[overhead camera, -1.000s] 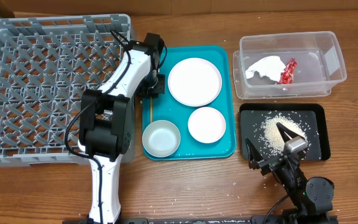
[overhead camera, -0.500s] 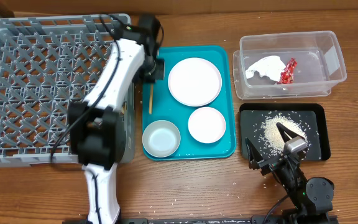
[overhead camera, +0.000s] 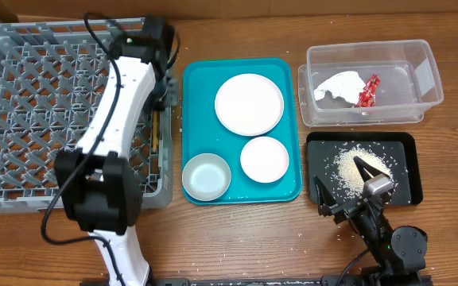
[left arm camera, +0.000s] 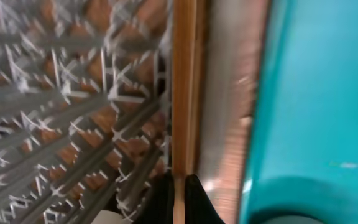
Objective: Sort waste into correct bins and load items into the dishwasher
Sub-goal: 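Insert the second chopstick into the dish rack with the left gripper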
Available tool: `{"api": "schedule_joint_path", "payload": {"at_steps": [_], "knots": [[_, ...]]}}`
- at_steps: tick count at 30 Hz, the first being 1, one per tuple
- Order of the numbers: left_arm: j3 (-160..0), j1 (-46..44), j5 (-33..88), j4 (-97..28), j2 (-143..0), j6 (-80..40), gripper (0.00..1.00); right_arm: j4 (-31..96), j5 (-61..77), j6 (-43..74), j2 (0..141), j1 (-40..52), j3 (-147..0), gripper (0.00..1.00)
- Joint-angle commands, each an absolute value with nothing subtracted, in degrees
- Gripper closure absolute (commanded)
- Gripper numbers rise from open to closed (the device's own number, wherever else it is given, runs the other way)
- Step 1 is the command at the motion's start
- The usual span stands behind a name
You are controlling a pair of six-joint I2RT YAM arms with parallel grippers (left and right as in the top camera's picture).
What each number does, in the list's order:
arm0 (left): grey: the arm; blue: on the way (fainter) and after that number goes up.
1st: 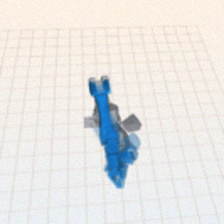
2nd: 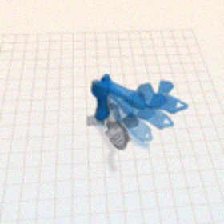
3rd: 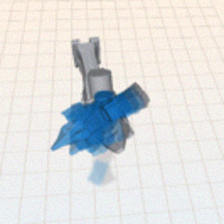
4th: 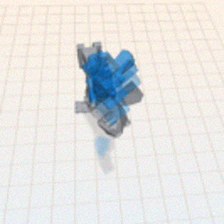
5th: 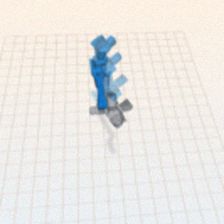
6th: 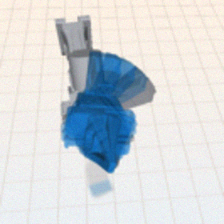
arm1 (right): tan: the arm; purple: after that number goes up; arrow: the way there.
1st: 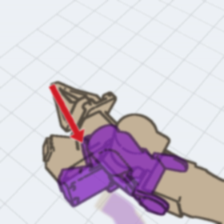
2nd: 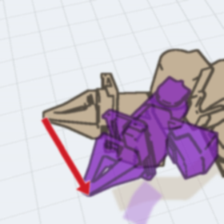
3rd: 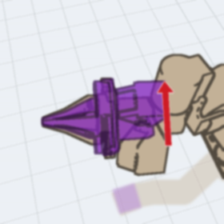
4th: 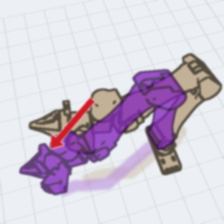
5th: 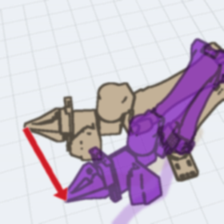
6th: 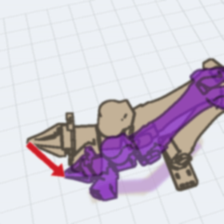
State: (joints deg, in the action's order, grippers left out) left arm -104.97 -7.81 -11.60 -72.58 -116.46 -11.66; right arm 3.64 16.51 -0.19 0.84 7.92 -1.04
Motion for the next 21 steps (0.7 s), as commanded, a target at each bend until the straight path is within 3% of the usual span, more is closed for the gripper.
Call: {"api": "schedule_joint_path", "payload": {"at_steps": [1, 4, 7, 14, 17, 21], "knots": [[-103.79, -5.39, -9.87, -71.68, -116.46, -12.45, 0.96, 3.29, 16.10, 0.03, 0.30, 7.81, -0.47, 0.00], [-103.79, -4.84, -8.08, -70.74, -116.46, -11.42, 0.96, 3.29, 16.10, 0.05, 0.30, 7.81, -0.47, 0.00], [-103.77, -4.95, -7.35, -70.22, -116.46, -8.69, 0.85, 3.29, 16.10, 0.03, 0.30, 7.81, -0.47, 0.00], [-108.29, -5.37, -4.49, -75.44, -116.33, -7.75, 0.78, 3.29, 16.10, 0.03, 0.30, 7.81, -0.47, 0.00], [-114.08, -5.39, 0.36, -79.33, -115.94, -7.88, 0.82, 3.29, 16.10, 0.05, 0.30, 7.81, -0.47, 0.00], [-121.05, -6.70, 10.96, -83.68, -113.93, -7.92, 0.80, 3.29, 16.10, 0.03, 0.30, 7.81, -0.47, 0.00]]}}
